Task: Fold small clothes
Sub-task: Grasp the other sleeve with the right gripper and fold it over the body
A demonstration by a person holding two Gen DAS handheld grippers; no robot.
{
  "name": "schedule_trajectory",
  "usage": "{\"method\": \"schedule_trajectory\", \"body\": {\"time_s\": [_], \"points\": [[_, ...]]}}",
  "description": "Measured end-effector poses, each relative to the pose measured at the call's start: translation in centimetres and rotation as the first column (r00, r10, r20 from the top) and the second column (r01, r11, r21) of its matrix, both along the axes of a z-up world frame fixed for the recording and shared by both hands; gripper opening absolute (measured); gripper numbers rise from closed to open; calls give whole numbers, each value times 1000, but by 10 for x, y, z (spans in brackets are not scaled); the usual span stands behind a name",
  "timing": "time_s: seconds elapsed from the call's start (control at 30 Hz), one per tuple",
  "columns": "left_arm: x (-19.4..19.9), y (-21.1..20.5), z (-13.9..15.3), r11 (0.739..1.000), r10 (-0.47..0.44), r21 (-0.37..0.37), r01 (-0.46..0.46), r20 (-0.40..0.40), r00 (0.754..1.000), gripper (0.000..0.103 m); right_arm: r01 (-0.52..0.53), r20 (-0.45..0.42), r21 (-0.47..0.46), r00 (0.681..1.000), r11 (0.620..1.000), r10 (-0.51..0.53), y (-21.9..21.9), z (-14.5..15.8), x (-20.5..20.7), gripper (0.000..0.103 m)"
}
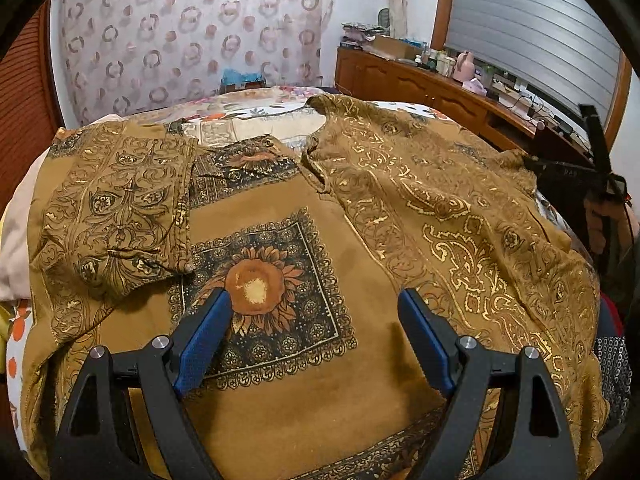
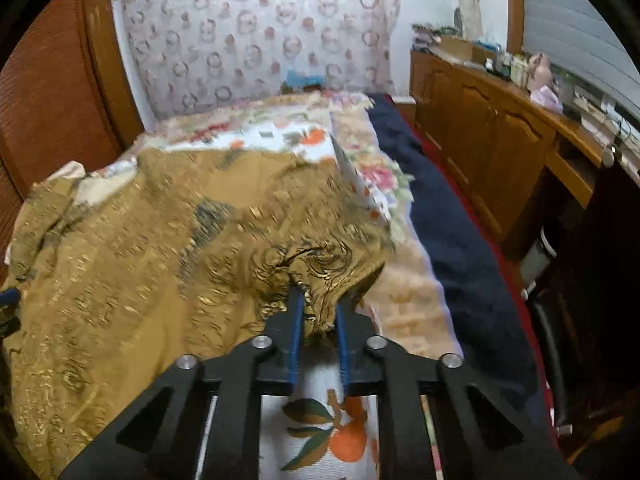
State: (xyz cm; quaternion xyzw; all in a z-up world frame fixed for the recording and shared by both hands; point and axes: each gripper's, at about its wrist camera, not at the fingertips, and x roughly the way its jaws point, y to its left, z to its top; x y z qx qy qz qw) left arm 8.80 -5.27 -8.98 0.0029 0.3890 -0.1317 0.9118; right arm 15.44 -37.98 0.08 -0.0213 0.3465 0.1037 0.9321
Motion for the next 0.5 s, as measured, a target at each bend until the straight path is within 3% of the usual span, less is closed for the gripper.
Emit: {"method": "schedule_trajectory", "body": {"time_s": [0.3,0.4,0.5], "points": [[-8,9,22,999,32,-17,-30,85,996,85,-166,172,-16,971,986,166,58,51,-34,10],[-12,12,30,999,41,-24,-38,110,993,85,-271,183,-29,945,962,272,90,55,-49,10],[-13,14,35,999,44,-28,-40,125,991,85,-363,139,-28,921,931,363,119,43,-60,10]]}}
